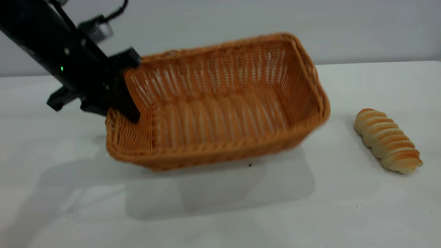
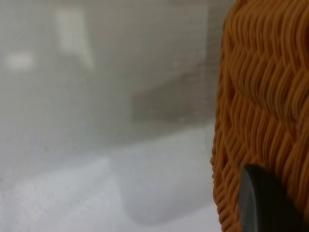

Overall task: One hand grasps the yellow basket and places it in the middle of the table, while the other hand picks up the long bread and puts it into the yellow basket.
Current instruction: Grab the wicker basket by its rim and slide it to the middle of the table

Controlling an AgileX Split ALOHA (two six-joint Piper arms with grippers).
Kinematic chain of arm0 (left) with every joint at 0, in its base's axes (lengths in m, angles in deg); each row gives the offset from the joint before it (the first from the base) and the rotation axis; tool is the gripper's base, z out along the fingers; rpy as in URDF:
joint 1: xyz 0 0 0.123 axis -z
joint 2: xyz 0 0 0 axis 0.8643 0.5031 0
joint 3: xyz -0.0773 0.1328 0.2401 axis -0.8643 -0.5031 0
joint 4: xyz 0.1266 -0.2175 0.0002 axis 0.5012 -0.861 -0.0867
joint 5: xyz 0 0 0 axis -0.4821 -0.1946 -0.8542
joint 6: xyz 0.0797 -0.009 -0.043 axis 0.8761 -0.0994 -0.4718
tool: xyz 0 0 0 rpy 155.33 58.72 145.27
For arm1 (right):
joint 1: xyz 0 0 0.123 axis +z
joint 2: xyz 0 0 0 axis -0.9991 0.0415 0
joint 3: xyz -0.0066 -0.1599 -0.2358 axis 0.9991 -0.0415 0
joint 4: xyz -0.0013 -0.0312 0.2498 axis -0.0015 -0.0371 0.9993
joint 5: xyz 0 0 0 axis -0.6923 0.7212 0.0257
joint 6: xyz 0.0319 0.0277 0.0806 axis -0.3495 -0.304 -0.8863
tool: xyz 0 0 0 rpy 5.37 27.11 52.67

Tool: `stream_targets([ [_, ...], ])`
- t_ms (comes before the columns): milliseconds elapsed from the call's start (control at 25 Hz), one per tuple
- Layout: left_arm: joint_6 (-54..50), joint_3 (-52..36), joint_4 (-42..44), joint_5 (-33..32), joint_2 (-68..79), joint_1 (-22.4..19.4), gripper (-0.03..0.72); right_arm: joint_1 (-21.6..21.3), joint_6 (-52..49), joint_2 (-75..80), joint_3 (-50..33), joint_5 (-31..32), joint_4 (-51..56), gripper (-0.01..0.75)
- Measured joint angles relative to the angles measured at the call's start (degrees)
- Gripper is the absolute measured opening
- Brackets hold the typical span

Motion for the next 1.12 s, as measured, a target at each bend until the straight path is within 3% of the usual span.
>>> stream_targets([
  [240, 6.36, 0.0, -2.76, 2.12, 4.64, 0.17, 0.101, 0.0, 0.0, 0.0, 0.0, -0.19, -1.03, 0.401],
  [600, 7.13, 2.31, -3.52, 4.16, 7.16, 0.17, 0.115, 0.0, 0.0, 0.0, 0.0, -1.21, -3.1, 0.401],
  [680, 7.32, 3.14, -3.8, 3.95, 7.53, 0.17, 0.159, 0.0, 0.0, 0.0, 0.0, -2.0, -3.1, 0.401],
  [1000, 9.39, 5.71, -4.41, 2.42, 7.74, 0.17, 0.502, 0.0, 0.06, 0.58, 0.0, -6.02, -3.1, 0.401],
  [1120, 9.61, 6.35, -4.41, 2.05, 6.89, 0.17, 0.569, 0.0, 0.97, 2.86, 0.0, -8.43, -3.12, 0.421],
])
